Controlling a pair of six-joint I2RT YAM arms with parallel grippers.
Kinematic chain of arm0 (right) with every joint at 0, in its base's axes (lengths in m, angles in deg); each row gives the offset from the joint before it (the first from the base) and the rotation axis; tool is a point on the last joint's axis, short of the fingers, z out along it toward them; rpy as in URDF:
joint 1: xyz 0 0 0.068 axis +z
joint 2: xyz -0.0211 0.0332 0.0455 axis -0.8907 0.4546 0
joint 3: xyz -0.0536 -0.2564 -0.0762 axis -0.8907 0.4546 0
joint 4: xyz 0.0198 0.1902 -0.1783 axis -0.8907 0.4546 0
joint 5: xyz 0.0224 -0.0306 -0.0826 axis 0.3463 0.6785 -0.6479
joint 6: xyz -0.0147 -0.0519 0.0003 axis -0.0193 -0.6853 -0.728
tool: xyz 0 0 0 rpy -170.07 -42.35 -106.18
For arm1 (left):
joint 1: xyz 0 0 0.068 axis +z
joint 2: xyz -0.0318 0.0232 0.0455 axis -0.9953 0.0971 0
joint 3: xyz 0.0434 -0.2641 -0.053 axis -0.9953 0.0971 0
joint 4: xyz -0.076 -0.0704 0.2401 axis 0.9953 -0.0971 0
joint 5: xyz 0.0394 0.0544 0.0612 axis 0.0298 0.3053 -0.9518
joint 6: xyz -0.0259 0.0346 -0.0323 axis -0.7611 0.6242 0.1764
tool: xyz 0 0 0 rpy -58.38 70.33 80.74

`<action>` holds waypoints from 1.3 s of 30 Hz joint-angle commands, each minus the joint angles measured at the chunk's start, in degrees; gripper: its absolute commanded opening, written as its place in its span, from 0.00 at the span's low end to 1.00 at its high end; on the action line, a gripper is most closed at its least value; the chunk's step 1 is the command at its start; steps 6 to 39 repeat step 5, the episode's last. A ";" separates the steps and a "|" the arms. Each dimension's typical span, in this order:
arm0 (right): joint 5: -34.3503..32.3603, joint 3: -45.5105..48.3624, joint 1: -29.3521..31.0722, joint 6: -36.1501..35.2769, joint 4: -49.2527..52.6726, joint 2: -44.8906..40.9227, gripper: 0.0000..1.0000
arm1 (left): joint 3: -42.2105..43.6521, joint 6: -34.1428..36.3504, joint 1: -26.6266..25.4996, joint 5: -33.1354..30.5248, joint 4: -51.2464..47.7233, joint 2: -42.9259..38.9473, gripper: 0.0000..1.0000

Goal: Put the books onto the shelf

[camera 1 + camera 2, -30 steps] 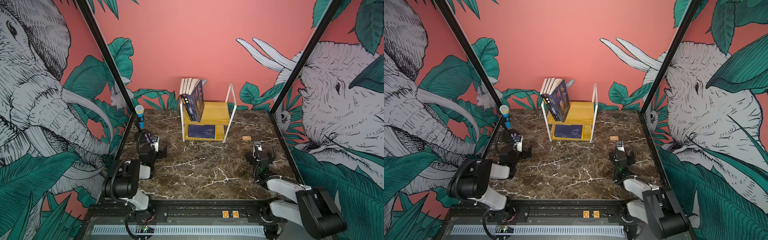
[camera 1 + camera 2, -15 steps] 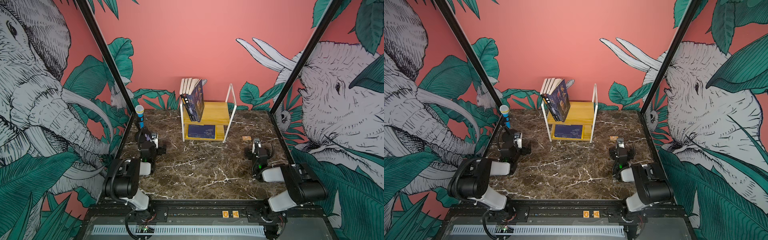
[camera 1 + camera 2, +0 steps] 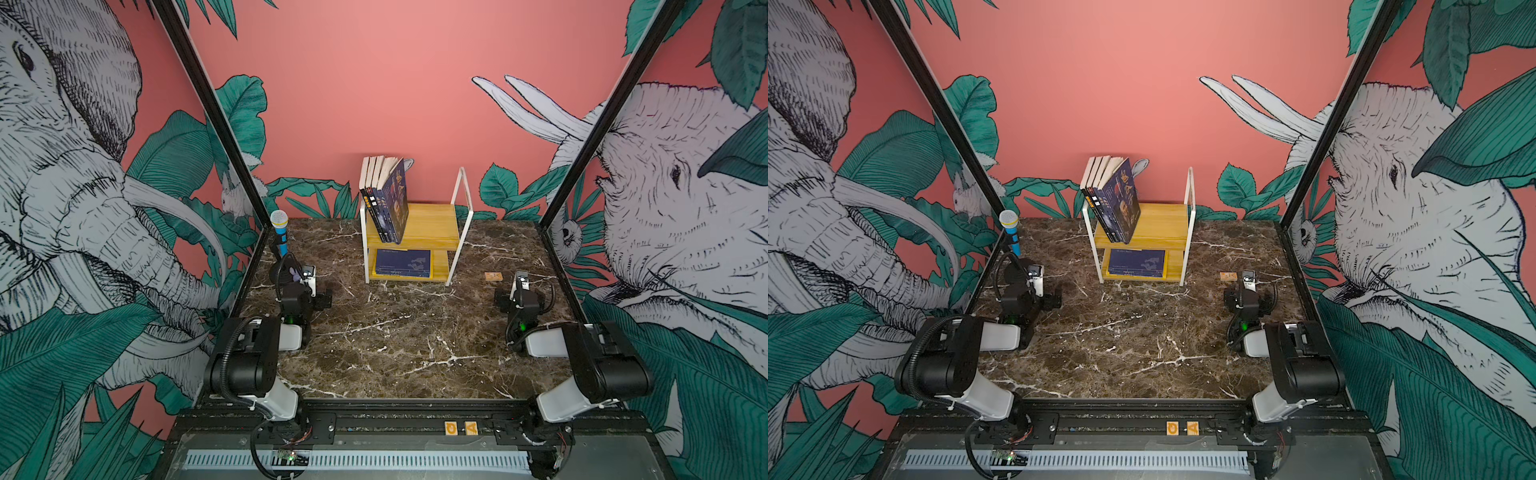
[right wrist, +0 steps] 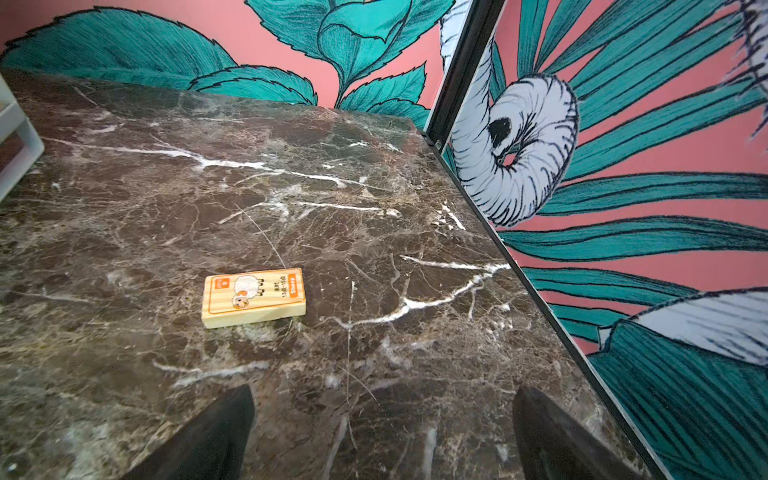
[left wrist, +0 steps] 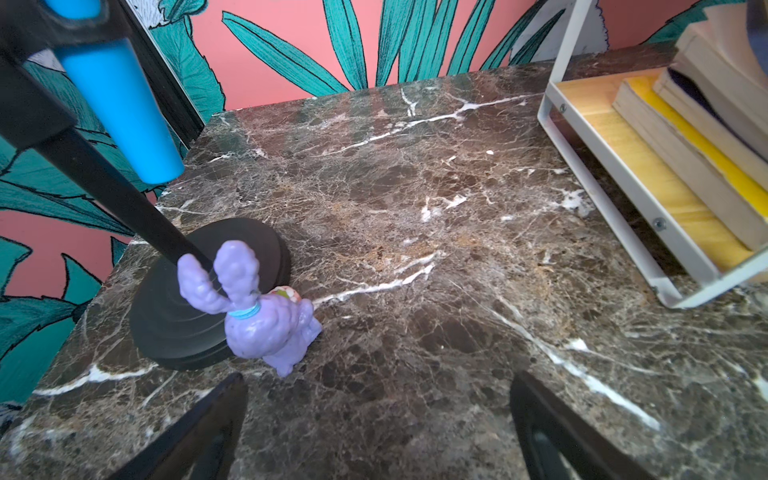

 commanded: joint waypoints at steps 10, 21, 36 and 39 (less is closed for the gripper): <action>3.81 -0.46 -0.07 -0.65 -1.73 0.02 0.99 | -0.53 -0.30 -0.68 -1.35 0.02 -1.01 1.00; 3.81 -0.46 -0.07 -0.65 -1.73 0.02 0.99 | -0.53 -0.30 -0.68 -1.35 0.02 -1.01 1.00; 3.81 -0.46 -0.07 -0.65 -1.73 0.02 0.99 | -0.53 -0.30 -0.68 -1.35 0.02 -1.01 1.00; 3.81 -0.46 -0.07 -0.65 -1.73 0.02 0.99 | -0.53 -0.30 -0.68 -1.35 0.02 -1.01 1.00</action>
